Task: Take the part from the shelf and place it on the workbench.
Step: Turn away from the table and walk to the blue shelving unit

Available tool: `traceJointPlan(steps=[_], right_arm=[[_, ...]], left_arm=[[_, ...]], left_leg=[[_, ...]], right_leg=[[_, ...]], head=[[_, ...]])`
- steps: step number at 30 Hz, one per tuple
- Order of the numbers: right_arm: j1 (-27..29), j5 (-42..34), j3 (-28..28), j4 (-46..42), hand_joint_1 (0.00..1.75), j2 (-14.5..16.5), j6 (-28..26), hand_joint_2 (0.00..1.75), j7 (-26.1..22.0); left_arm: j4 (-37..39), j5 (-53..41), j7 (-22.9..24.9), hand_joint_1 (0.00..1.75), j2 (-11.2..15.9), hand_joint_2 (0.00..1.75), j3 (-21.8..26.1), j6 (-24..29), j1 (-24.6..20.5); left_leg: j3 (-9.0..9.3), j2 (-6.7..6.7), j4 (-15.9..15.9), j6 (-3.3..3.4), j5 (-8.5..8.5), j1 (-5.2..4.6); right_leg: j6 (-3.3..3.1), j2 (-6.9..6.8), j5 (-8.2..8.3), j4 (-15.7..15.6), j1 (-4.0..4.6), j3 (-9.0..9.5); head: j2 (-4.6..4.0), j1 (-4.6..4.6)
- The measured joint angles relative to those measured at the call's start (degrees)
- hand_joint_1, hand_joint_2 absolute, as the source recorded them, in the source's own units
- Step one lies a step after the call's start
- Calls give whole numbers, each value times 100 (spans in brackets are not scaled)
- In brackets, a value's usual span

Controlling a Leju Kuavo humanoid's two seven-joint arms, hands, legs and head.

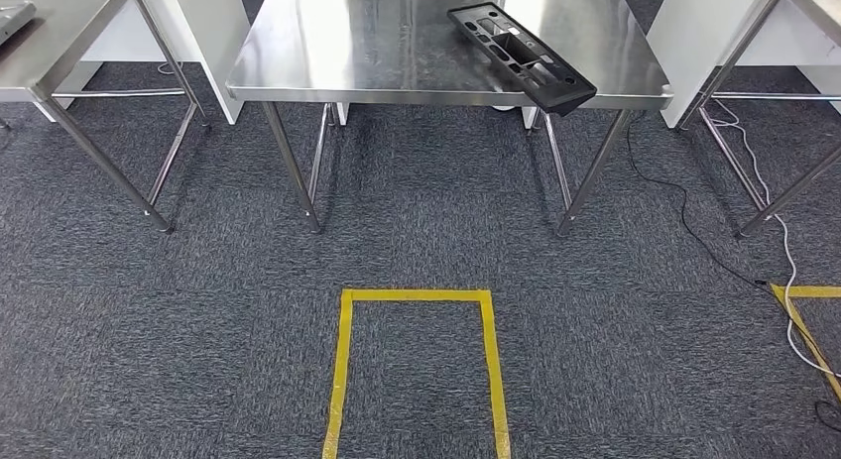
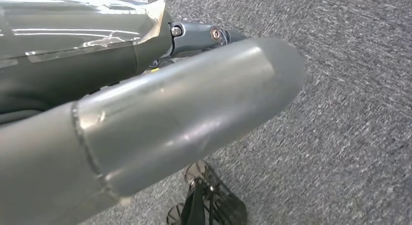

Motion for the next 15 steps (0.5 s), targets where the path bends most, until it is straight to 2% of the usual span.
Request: traceJointPlan(steps=[1, 2, 4, 5, 6, 7, 8, 9, 10, 11, 12, 13, 14, 15], right_arm=[[-3, -1, -3, 0, 0, -6, -2, 0, -2], [-5, -1, -7, 1, 0, -11, -3, 0, -4], [4, -2, -17, 11, 0, -29, -4, 0, -6], [9, -3, -22, 17, 0, -37, -5, 0, -7], [12, -5, -27, 23, 0, -47, -5, 0, -7], [10, -6, -30, 25, 0, -52, -5, 0, -9], [9, -7, -32, 26, 0, -58, -5, 0, -11], [7, -7, -34, 27, 0, -66, -5, 0, -13], [6, -7, -35, 27, 0, -71, -5, 0, -15], [6, -7, -36, 28, 0, -76, -5, 0, -15], [5, -7, -37, 28, 0, -81, -5, 0, -15], [0, -7, -37, 28, 0, -86, -5, 0, -15], [-9, -7, -37, 28, 0, -90, -5, 0, -17], [-18, -2, -37, 28, 0, -95, -5, 0, -20]], left_arm=[[0, 1, -4, 0, 0, 0, -1, 1, -2], [0, 1, -9, 0, -1, 0, -1, 1, -3], [0, 5, -16, 0, -11, 0, -2, 2, -5], [0, 7, -19, 0, -16, 0, -2, 2, -9], [0, 10, -21, 0, -20, 0, -2, 2, -13], [0, 10, -23, 0, -20, 0, -2, 1, -16], [0, 11, -26, 0, -19, 0, -1, 1, -16], [0, 11, -27, 0, -19, 0, -1, 1, -16], [0, 11, -27, 0, -19, 0, -1, 0, -16], [0, 11, -27, 0, -21, 0, -1, 0, -16], [0, 11, -27, 0, -26, 0, -1, 0, -16], [0, 12, -27, 0, -29, 0, -1, 0, -17], [-1, 13, -29, 0, -33, 0, -1, 0, -19], [-1, 14, -31, 0, -36, 0, -1, 0, -20]], left_leg=[[83, -13, -175, 14, -66, -16], [85, -21, -230, 37, -72, -36], [9, -12, -280, 149, -9, -37], [-45, -4, -303, 233, 46, -31], [-112, 5, -323, 317, 111, -24], [-181, 13, -326, 370, 171, -28], [-260, 22, -326, 399, 232, -31], [-339, 32, -325, 403, 295, -36], [-418, 43, -325, 398, 361, -39], [-500, 51, -324, 385, 430, -38], [-578, 56, -323, 366, 499, -35], [-650, 59, -322, 340, 570, -31], [-710, 57, -318, 307, 635, -35], [-745, 57, -321, 269, 703, -40]], right_leg=[[38, -2, 25, 42, 11, -58], [91, -1, 60, 61, 21, -98], [185, 12, 67, 102, 34, -180], [197, 24, -29, 196, 31, -251], [186, 39, -215, 397, 26, -346], [162, 53, -458, 695, 2, -451], [154, 62, -685, 1054, -9, -550], [172, 67, -837, 1397, -21, -612], [218, 69, -867, 1617, -33, -606], [286, 69, -781, 1661, -41, -508], [355, 69, -628, 1515, -51, -323], [402, 71, -492, 1174, -66, -35], [412, 77, -447, 697, -67, 320], [377, 93, -480, 252, -57, 619]], head=[[0, 1], [0, 3], [0, 4], [0, 14], [0, 27], [0, 40], [0, 54], [0, 59], [0, 60], [0, 62], [0, 63], [0, 65], [0, 68], [0, 60]])
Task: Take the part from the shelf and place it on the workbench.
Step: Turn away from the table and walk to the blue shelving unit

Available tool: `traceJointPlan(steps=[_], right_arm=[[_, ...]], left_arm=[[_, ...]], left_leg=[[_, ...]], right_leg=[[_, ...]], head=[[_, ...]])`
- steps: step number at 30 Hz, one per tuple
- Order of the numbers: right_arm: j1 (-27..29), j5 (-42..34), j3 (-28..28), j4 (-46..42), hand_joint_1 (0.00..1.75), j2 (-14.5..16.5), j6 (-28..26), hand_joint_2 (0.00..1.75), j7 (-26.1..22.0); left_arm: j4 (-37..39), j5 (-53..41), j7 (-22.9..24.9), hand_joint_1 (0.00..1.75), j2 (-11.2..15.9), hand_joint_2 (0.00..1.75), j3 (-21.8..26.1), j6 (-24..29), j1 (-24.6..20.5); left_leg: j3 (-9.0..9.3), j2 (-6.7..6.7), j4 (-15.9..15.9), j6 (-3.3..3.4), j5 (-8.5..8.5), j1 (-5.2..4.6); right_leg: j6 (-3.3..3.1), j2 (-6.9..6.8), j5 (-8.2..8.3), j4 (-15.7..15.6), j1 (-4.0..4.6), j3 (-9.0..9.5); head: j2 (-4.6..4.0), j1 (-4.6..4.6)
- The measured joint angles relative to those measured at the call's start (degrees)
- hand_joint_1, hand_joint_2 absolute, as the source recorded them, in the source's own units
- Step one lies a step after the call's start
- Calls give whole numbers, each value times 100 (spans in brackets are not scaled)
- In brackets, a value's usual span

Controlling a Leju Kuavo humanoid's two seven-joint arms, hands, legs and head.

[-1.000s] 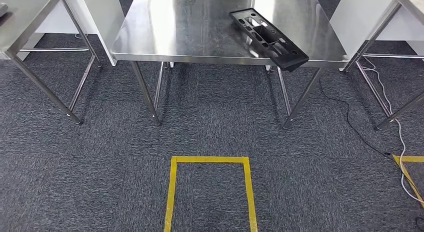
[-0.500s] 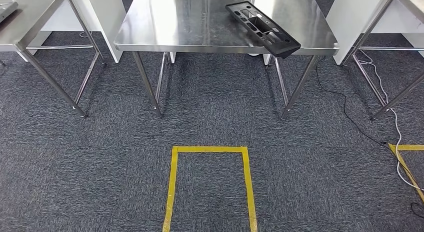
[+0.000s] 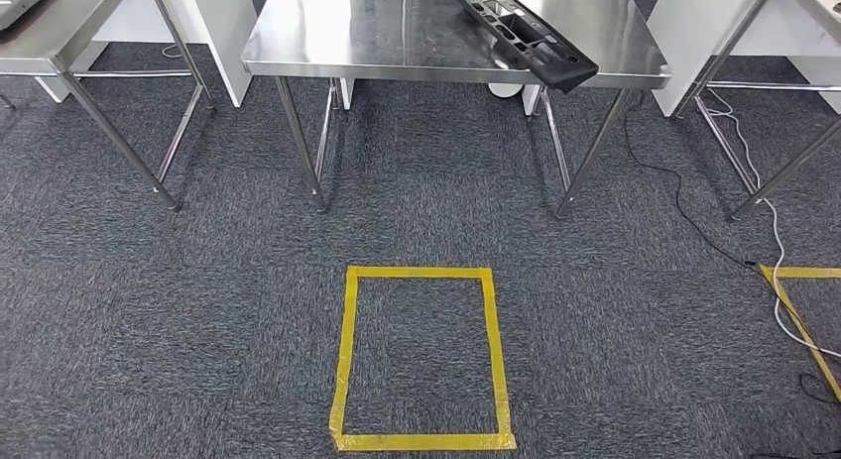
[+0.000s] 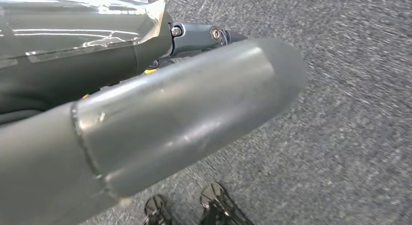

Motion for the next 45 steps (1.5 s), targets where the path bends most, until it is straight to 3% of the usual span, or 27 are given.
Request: traceJointPlan(steps=[2, 4, 6, 8, 9, 10, 12, 14, 16, 17, 19, 20, 22, 24, 25, 27, 29, 30, 31, 33, 35, 37, 39, 41, 42, 43, 45], right_arm=[[-8, 26, 0, 1, 0, -3, 1, 0, -8], [-3, 49, 0, 4, 0, -4, 2, 0, -17], [-2, 51, -1, 8, 0, -8, 2, 0, -31], [3, 51, -2, 9, 0, -13, 2, 0, -43], [6, 52, -2, 9, 0, -15, 2, 0, -48], [8, 52, -2, 9, 0, -16, 2, 0, -53], [10, 52, -2, 9, 0, -16, 2, 0, -60], [11, 51, -3, 9, 0, -15, 2, 0, -63], [10, 50, -4, 9, 0, -13, 3, 0, -64], [6, 49, -4, 10, 0, -13, 4, 0, -65], [6, 44, -7, 14, 0, -21, 9, 0, -65], [13, 41, -8, 18, 0, -25, 12, 0, -64], [28, 32, -10, 27, 0, -30, 16, 0, -58], [28, 26, -11, 31, 0, -33, 19, 0, -53], [26, 25, -12, 32, 0, -38, 19, 0, -51], [24, 21, -16, 33, 0, -48, 19, 0, -51], [16, 16, -26, 32, 0, -53, 19, 0, -50], [9, 14, -32, 31, 0, -55, 19, 0, -50], [-3, 10, -38, 31, 0, -56, 19, 0, -51], [-15, 3, -50, 31, 0, -51, 19, 0, -55], [4, 1, -66, 34, 0, -39, 19, 0, -58], [36, -3, -90, 39, 0, -41, 19, 0, -51], [52, -8, -108, 42, 0, -46, 19, 0, -44], [61, -14, -117, 42, 0, -45, 19, 0, -46], [66, -16, -122, 42, 0, -43, 19, 0, -51], [70, -17, -126, 42, 0, -42, 19, 0, -56], [70, -18, -134, 42, 0, -32, 19, 0, -70]], left_arm=[[-1, 2, -10, 0, -1, 0, -1, 0, -2], [-1, 2, -18, 0, 1, 0, -2, 0, 7], [0, 3, -20, 0, 2, 0, -2, 1, 23], [1, 4, -20, 0, 4, 0, -1, 2, 27], [1, 4, -20, 0, 7, 0, 0, 2, 26], [1, 4, -20, 0, 10, 0, 0, 2, 25], [1, 4, -20, 0, 15, 0, 0, 2, 23], [1, 3, -20, 0, 19, 0, 0, 2, 13], [-1, 2, -20, 0, 22, 0, -1, 2, -8], [-2, -1, -20, 0, 23, 0, -3, 2, -16], [-2, -5, -20, 0, 22, 0, -5, 3, -14], [-2, -7, -20, 0, 20, 0, -6, 3, -10], [-2, -8, -20, 0, 18, 0, -6, 3, -9], [-3, -9, -20, 0, 20, 0, -6, 2, -9], [-3, -13, -20, 0, 19, 0, -6, 2, -6], [-2, -25, -20, 0, 16, 0, -6, 1, -4], [-3, -42, -27, 0, 16, 0, -7, -1, -7], [-4, -50, -52, 0, 15, 0, -8, -2, -8], [-6, -57, -85, 0, 16, 0, -8, -2, -10], [-8, -69, -154, 0, 20, 0, -10, 11, -15], [-7, -75, -138, 0, 26, 0, -13, 51, -5], [-4, -74, -76, 0, 28, 0, -15, 95, 25], [-3, -75, -43, 0, 36, 0, -15, 110, 42], [-3, -77, -23, 0, 44, 0, -16, 106, 44], [-3, -77, -12, 0, 45, 0, -17, 104, 45], [-3, -77, -4, 0, 45, 0, -17, 103, 44], [-3, -77, 2, 0, 52, 0, -18, 103, 37]], left_leg=[[-14, 2, -38, -77, 139, -6], [-24, -11, -77, -151, 205, 14], [-107, -37, 150, -195, -161, 37], [-234, -49, 805, -213, -829, 46], [-275, -51, 1179, -225, -1049, 47], [-268, -53, 1469, -233, -1119, 47], [-32, -53, 1555, -229, -892, 48], [556, -58, 933, -186, -702, 41], [1107, -64, 161, -139, -832, 14], [1223, -64, -48, -121, -906, -9], [1171, -46, -161, -54, -869, -28], [1104, -32, -179, -2, -803, -26], [919, -2, -217, 91, -627, -5], [701, 11, -215, 108, -453, -11], [588, 22, -211, 93, -364, -8], [370, 45, -197, 50, -184, 8], [188, 53, -175, -19, -15, 23], [126, 53, -159, -61, 53, 19], [82, 51, -145, -105, 114, 9], [51, 57, -161, -187, 230, 4], [20, 57, -171, -260, 260, 47], [-93, 34, 149, -299, -144, 77], [-288, 7, 893, -309, -728, 76], [-362, -6, 1475, -301, -886, 71], [-261, -6, 1480, -279, -810, 65], [-39, -8, 1242, -240, -684, 54], [524, -18, 443, -122, -541, 15]], right_leg=[[-103, 33, -103, -525, 38, 287], [-222, 31, -26, -551, 32, 199], [-375, -2, 114, -552, 5, 82], [-476, -31, 273, -549, 21, -81], [-492, -42, 351, -541, 42, -168], [-495, -49, 428, -524, 59, -264], [-475, -54, 557, -456, 77, -472], [-433, -51, 650, -353, 84, -679], [-366, -58, 733, -266, 96, -814], [-329, -65, 784, -245, 97, -857], [-249, -73, 878, -235, 92, -918], [-237, -62, 840, -198, 91, -968], [-276, -35, 430, 137, 76, -1110], [-308, -19, -115, 794, 41, -1251], [-268, -18, -217, 1112, 23, -1268], [-95, -17, -16, 1391, -18, -1105], [35, -12, 239, 924, -67, -570], [37, -5, 191, 407, -64, -169], [-12, -2, 54, -95, -60, 172], [-135, 0, -179, -686, -10, 507], [-263, -14, -141, -683, -13, 433], [-399, -36, -27, -671, -19, 342], [-478, -53, 73, -660, 24, 234], [-495, -60, 139, -630, 81, 128], [-496, -61, 156, -605, 103, 82], [-496, -60, 166, -577, 122, 46], [-485, -60, 176, -526, 154, 18]], head=[[0, -9], [0, -11], [0, -20], [0, -34], [0, -35], [0, -35], [0, -37], [0, -42], [0, -36], [0, -34], [-1, -38], [-1, -47], [-1, -30], [0, -1], [0, 0], [0, 4], [0, 6], [0, 9], [0, 9], [0, -11], [0, -36], [0, -50], [0, -65], [0, -70], [0, -72], [0, -73], [0, -70]])
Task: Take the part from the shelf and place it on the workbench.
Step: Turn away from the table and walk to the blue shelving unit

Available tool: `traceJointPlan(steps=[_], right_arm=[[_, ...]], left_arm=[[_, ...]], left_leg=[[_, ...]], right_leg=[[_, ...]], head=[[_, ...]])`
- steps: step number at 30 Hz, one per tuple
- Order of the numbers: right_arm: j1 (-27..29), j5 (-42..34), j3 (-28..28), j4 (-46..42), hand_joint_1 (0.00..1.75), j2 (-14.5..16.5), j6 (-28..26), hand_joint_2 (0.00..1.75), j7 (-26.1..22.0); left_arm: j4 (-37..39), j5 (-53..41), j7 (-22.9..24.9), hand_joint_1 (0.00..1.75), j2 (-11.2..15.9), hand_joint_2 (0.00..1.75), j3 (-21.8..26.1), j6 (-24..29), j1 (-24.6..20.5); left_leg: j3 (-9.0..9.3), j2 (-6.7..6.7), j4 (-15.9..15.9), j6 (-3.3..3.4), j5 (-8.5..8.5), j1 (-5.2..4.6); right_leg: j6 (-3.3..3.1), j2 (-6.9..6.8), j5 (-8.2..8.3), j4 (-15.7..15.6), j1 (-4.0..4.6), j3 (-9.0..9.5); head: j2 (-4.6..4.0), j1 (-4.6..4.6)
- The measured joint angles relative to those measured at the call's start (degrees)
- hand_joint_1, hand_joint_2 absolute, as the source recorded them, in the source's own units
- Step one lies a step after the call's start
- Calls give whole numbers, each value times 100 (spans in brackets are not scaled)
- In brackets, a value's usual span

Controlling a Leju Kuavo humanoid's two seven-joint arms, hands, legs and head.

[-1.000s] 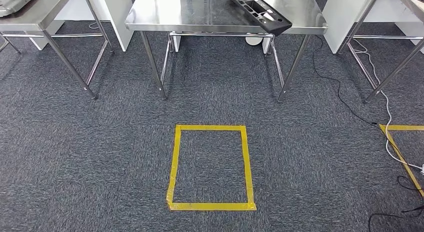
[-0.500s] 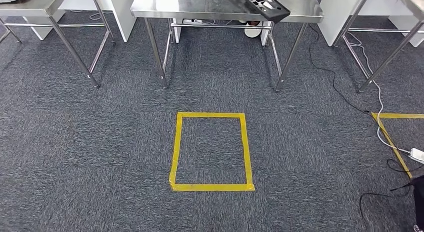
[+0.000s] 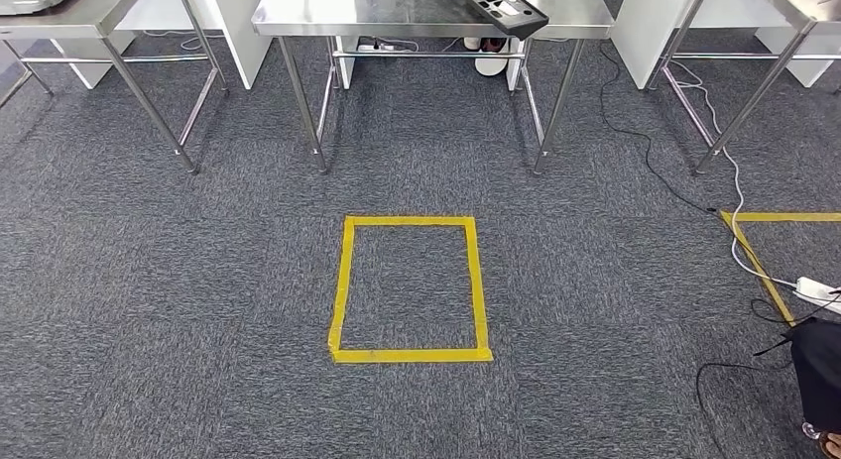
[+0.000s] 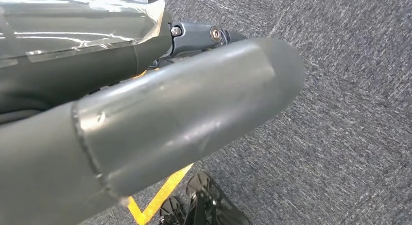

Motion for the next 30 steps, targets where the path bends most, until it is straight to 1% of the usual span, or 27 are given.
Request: traceJointPlan(steps=[1, 2, 3, 5, 6, 7, 8, 9, 10, 11, 12, 13, 14, 15, 16, 17, 18, 20, 21, 22, 23, 25, 26, 27, 28, 29, 30], right_arm=[[-2, 0, -3, 0, 0, 5, 0, 0, -3], [-9, 0, -5, 0, 0, 11, 0, 0, -6], [-18, 0, -7, 0, 0, 15, 0, 0, -7], [-32, 0, -10, 0, 0, 19, 0, 0, -7], [-34, 0, -11, 0, 0, 21, 0, 0, -7], [-33, 0, -13, 0, 0, 22, 0, 0, -7], [-30, 0, -14, 0, 0, 20, 0, 0, -7], [-27, 0, -15, 0, 0, 15, 0, 0, -7], [-19, 0, -16, 0, 0, 10, 0, 0, -7], [-8, -4, -17, 0, 0, 6, 0, 0, -7], [1, -10, -20, 0, 0, 4, 0, 0, -7], [8, -25, -24, 0, 0, 3, 0, 0, -7], [9, -62, -38, 0, 0, 2, 2, 0, -8], [0, -122, -66, 0, 0, 10, 11, 0, -18], [-12, -195, -106, -1, 0, 16, 21, 0, -36], [-22, -266, -155, -1, 0, 23, 32, 0, -59], [-26, -321, -206, -2, 0, 29, 40, 0, -83], [-15, -368, -281, -2, 0, 28, 45, 0, -107], [-10, -377, -307, -2, 0, 31, 45, 0, -110], [-10, -381, -328, -2, 0, 33, 46, 0, -111], [-11, -391, -348, -2, 0, 35, 46, 0, -118], [-4, -432, -402, -2, 0, 40, 46, 0, -141], [6, -456, -430, -2, 0, 44, 46, 0, -159], [16, -474, -454, -2, 0, 45, 46, 0, -173], [22, -484, -474, -2, 0, 46, 46, 0, -186], [22, -488, -491, -2, 0, 47, 46, 0, -197], [17, -491, -509, -2, 0, 55, 46, 0, -203]], left_arm=[[0, 0, -1, 0, 3, 0, -1, 0, -5], [0, 0, -2, 0, 8, 0, -1, 0, -8], [0, 1, -3, 0, 12, 0, -2, 0, -10], [0, 2, -4, 0, 6, 0, -2, 0, -10], [0, 3, -4, 0, 1, 0, -2, 0, -13], [-1, 4, -4, 0, -4, 0, -2, 0, -16], [-1, 4, -4, 0, -10, 0, -2, 0, -18], [-1, 4, -4, 0, -14, 0, -2, 0, -18], [-1, 4, -4, 0, -19, 0, -2, -1, -15], [0, 4, -4, 0, -26, 0, -2, -3, -12], [0, 3, -5, 0, -30, 0, -2, -8, -9], [0, -1, -6, 0, -34, 0, -2, -14, -10], [0, -7, -9, 0, -37, 0, -3, -21, -11], [-2, -15, -14, 0, -28, 0, -4, -27, -12], [-3, -24, -19, 0, -22, 0, -7, -31, -14], [-4, -31, -25, 0, -16, 0, -10, -33, -14], [-5, -36, -29, 0, -12, 0, -13, -33, -13], [-4, -38, -33, 0, -17, 0, -20, -33, -12], [-4, -39, -33, 0, -17, 0, -22, -33, -10], [-4, -39, -34, 0, -17, 0, -24, -33, -10], [-4, -39, -36, 0, -16, 0, -25, -33, -10], [-4, -40, -40, 0, -16, 0, -27, -33, -9], [-4, -40, -43, 0, -16, 0, -27, -33, -5], [-4, -41, -45, 0, -16, 0, -28, -34, -1], [-4, -42, -48, 0, -16, 0, -28, -35, 3], [-4, -42, -52, 0, -16, 0, -28, -36, 5], [-4, -43, -57, 0, -10, 0, -29, -37, 5]], left_leg=[[199, 1, -312, 48, 15, -21], [291, 2, -481, 84, -2, -42], [307, 10, -536, 99, -9, -60], [293, 20, -618, 149, 48, -63], [286, 27, -667, 182, 88, -52], [273, 35, -713, 213, 130, -35], [252, 42, -735, 227, 160, -26], [221, 44, -737, 234, 182, -25], [194, 46, -734, 226, 198, -20], [173, 47, -731, 213, 215, -14], [156, 47, -725, 195, 229, -1], [145, 50, -712, 174, 238, 19], [133, 57, -688, 145, 240, 37], [119, 64, -651, 106, 234, 42], [103, 72, -614, 63, 224, 38], [92, 80, -590, 18, 217, 24], [89, 87, -582, -19, 218, 14], [82, 104, -580, -79, 222, 42], [55, 96, -524, -99, 162, 63], [-21, 80, -352, -114, 17, 77], [-153, 51, -43, -118, -205, 83], [-486, 16, 775, -113, -656, 78], [-591, 9, 1060, -103, -756, 76], [-589, 5, 1126, -84, -731, 75], [-474, -12, 952, -56, -596, 74], [-283, -50, 618, -21, -409, 72], [-58, -174, 206, 23, -237, 67]], right_leg=[[17, -2, 10, 15, 8, -23], [39, -4, 22, 23, 10, -32], [68, -8, 39, 25, 8, -65], [123, -9, 42, 41, 11, -89], [140, -1, -19, 138, 10, -155], [149, 11, -138, 348, 3, -267], [150, 26, -304, 678, -25, -438], [161, 38, -484, 1099, -51, -655], [187, 43, -610, 1473, -83, -838], [239, 45, -650, 1685, -116, -936], [313, 44, -595, 1675, -154, -925], [400, 39, -448, 1406, -197, -789], [492, 9, -261, 984, -242, -575], [550, -33, -113, 590, -269, -394], [556, -53, -4, 295, -276, -270], [516, -64, 43, 152, -269, -224], [447, -46, 51, 136, -248, -246], [314, 9, 93, 147, -246, -277], [265, 28, 119, 148, -250, -283], [213, 47, 150, 147, -252, -294], [169, 64, 179, 146, -243, -314], [104, 107, 223, 152, -199, -369], [92, 136, 235, 154, -179, -391], [87, 173, 243, 156, -163, -401], [92, 217, 247, 156, -152, -400], [98, 263, 251, 157, -145, -392], [108, 309, 255, 158, -141, -391]], head=[[0, 0], [0, 2], [0, 0], [0, 0], [0, 1], [0, 9], [0, 14], [0, 20], [0, 25], [0, 26], [0, 27], [0, 28], [0, 31], [0, 45], [0, 55], [0, 57], [0, 58], [0, 42], [0, 44], [0, 38], [0, 35], [0, 28], [0, 31], [0, 31], [0, 32], [0, 31], [0, 32]])
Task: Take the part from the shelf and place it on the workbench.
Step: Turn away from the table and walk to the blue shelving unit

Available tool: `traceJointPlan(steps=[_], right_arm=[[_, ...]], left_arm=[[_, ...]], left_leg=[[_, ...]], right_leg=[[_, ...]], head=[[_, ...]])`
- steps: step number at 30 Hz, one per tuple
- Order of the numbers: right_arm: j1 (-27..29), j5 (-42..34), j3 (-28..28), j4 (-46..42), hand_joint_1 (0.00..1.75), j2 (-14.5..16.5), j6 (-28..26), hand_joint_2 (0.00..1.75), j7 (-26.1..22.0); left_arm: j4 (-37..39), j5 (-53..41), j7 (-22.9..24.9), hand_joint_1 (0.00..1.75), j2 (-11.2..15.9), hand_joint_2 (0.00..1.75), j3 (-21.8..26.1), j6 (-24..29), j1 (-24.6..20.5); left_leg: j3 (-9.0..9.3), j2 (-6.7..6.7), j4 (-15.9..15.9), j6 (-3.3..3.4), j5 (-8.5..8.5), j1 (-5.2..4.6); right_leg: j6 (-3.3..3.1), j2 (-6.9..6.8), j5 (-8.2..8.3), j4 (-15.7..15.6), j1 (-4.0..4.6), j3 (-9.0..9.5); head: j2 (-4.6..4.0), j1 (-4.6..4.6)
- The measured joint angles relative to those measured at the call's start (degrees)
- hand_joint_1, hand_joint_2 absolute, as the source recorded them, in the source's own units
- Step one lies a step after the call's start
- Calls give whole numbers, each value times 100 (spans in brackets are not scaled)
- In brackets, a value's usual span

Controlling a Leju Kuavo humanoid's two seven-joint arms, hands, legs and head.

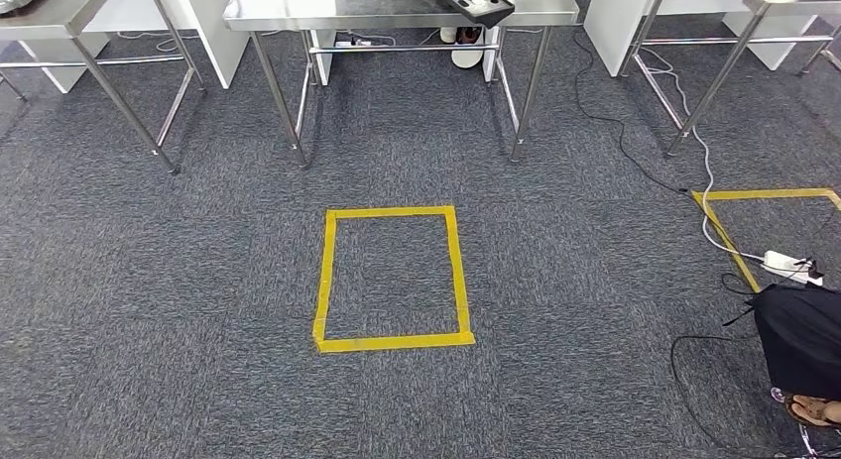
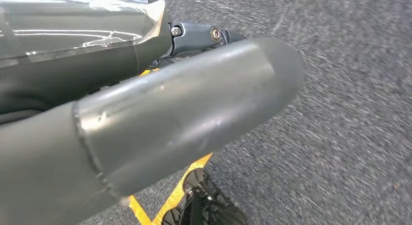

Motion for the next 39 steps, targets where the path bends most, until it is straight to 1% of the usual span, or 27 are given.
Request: traceJointPlan(steps=[1, 3, 5, 7, 8, 10, 11, 12, 13, 14, 15, 17, 18, 20, 22, 24, 25, 26, 27, 28, 29, 31, 33, 34, 35, 37, 39], right_arm=[[-11, -2, -15, 0, 0, 7, 0, 0, -5], [-28, -5, -42, 0, 0, 22, 0, 0, -9], [-26, -13, -61, 1, 0, 22, 0, 0, -9], [-21, -24, -75, 2, 0, 28, 2, 0, -9], [-25, -30, -81, 2, 0, 32, 3, 0, -9], [-34, -40, -98, 2, 0, 34, 11, 0, -9], [-31, -45, -108, 2, 0, 33, 16, 0, -9], [-22, -49, -118, 2, 0, 32, 24, 0, -9], [-12, -54, -127, 2, 0, 32, 31, 0, -9], [-5, -57, -139, 2, 0, 32, 36, 0, -9], [-6, -61, -151, 2, 0, 31, 43, 0, -9], [-25, -75, -176, 2, 0, 28, 76, 0, -14], [-31, -86, -187, 2, 0, 27, 103, 0, -22], [-23, -102, -205, 2, 0, 23, 155, 0, -44], [-8, -113, -215, 2, 0, 25, 185, 0, -75], [-6, -130, -222, 2, 0, 31, 209, 0, -107], [-6, -142, -227, 2, 0, 31, 219, 0, -115], [-3, -152, -235, 2, 0, 32, 227, 0, -120], [2, -160, -245, 2, 0, 34, 233, 0, -122], [5, -166, -256, 2, 0, 38, 237, 0, -123], [5, -168, -266, 2, 0, 44, 238, 0, -125], [-9, -170, -284, 2, 0, 57, 239, 0, -131], [-28, -173, -302, 1, 0, 62, 239, 0, -144], [-28, -170, -309, 0, 0, 63, 237, 0, -152], [-20, -161, -312, 1, 0, 63, 235, 0, -160], [-2, -110, -311, 2, 0, 76, 224, 0, -166], [-16, -7, -304, 2, 0, 98, 173, 0, -146]], left_arm=[[1, -1, -5, 0, 5, 0, -2, -2, 0], [2, -2, -15, 0, 20, 0, -5, -6, -1], [2, 0, -20, 0, 23, 0, -8, -7, -3], [2, 1, -24, 0, 20, 0, -9, -7, -9], [2, 1, -26, 0, 17, 0, -11, -7, -8], [2, 1, -28, 0, 20, 0, -19, -7, -1], [2, 1, -28, 0, 20, 0, -25, -7, 2], [2, 1, -28, 0, 19, 0, -31, -7, 4], [2, 1, -28, 0, 19, 0, -37, -7, 3], [2, 1, -28, 0, 17, 0, -43, -7, 1], [2, -1, -29, 0, 16, 0, -47, -8, -2], [2, -30, -30, 0, 16, 0, -57, -13, -7], [2, -58, -31, 0, 17, 0, -66, -23, -11], [2, -107, -30, 0, 18, 0, -85, -48, -21], [3, -119, -29, 0, 16, 0, -98, -72, -24], [4, -118, -29, 0, 22, 0, -102, -83, -11], [4, -114, -28, 0, 28, 0, -103, -85, -2], [4, -107, -25, 0, 33, 0, -103, -85, 6], [4, -96, -20, 0, 37, 0, -103, -85, 11], [4, -85, -16, 0, 38, 0, -103, -85, 15], [4, -78, -12, 0, 40, 0, -103, -85, 16], [4, -70, -8, 0, 45, 0, -104, -85, 15], [4, -60, 6, 0, 46, 0, -108, -76, 13], [4, -49, 15, 0, 44, 0, -110, -67, 11], [4, -33, 22, 0, 39, 0, -111, -55, 7], [4, 4, 27, 0, 22, 0, -109, -15, -5], [4, 44, 24, 0, 11, 0, -99, 42, -5]], left_leg=[[182, -115, -358, 32, 116, -3], [333, -259, -693, 65, 173, -33], [324, -159, -739, 95, 204, -57], [320, -37, -810, 162, 266, -54], [312, 36, -839, 190, 293, -51], [275, 183, -841, 219, 313, -84], [260, 255, -839, 223, 317, -99], [251, 319, -837, 226, 321, -109], [249, 374, -836, 226, 325, -114], [254, 427, -835, 223, 327, -117], [264, 477, -834, 216, 330, -122], [285, 569, -827, 176, 323, -152], [293, 607, -824, 150, 319, -165], [303, 662, -826, 88, 317, -169], [247, 517, -685, 19, 187, -146], [13, 267, -123, -28, -200, -124], [-155, 198, 280, -38, -416, -119], [-299, 170, 625, -48, -553, -118], [-368, 161, 797, -54, -572, -113], [-350, 155, 774, -58, -484, -102], [-235, 142, 536, -61, -306, -85], [112, -4, -194, -72, 51, -41], [285, -158, -599, -65, 160, -30], [291, -183, -638, -44, 142, -49], [275, -132, -640, 1, 160, -66], [262, -18, -685, 112, 213, -82], [238, 105, -724, 194, 256, -84]], right_leg=[[14, 45, 6, 8, 17, -9], [74, 133, 40, 17, 17, -68], [157, 215, 76, 21, -2, -136], [185, 118, -30, 208, 1, -269], [174, 19, -173, 472, 7, -404], [152, -134, -517, 1230, 0, -769], [165, -161, -625, 1529, -3, -894], [195, -175, -647, 1642, -7, -917], [237, -187, -577, 1513, -6, -813], [278, -223, -446, 1176, -5, -601], [302, -324, -304, 724, -3, -328], [270, -497, -110, 36, 32, 40], [229, -538, -80, -98, 51, 93], [144, -453, -50, -117, 52, 63], [62, -374, 2, -136, 0, 74], [-2, -295, 45, -141, -36, 71], [-18, -252, 56, -136, -34, 57], [-22, -203, 60, -131, -30, 49], [-25, -150, 62, -122, -28, 46], [-23, -90, 61, -110, -30, 45], [-22, -28, 60, -93, -34, 46], [14, 98, 40, -33, -26, 23], [97, 209, 31, 25, -2, -47], [145, 258, 42, 37, 5, -92], [192, 306, 62, 30, -1, -133], [242, 242, 13, 126, -19, -232], [224, 10, -245, 587, -26, -472]], head=[[0, 4], [0, 5], [0, 1], [0, 18], [0, 34], [0, 60], [0, 59], [0, 59], [0, 60], [0, 60], [0, 63], [0, 56], [0, 51], [0, 46], [0, 38], [0, 28], [0, 28], [0, 29], [0, 29], [0, 29], [0, 29], [0, 27], [0, 28], [0, 29], [0, 30], [0, 41], [0, 73]])
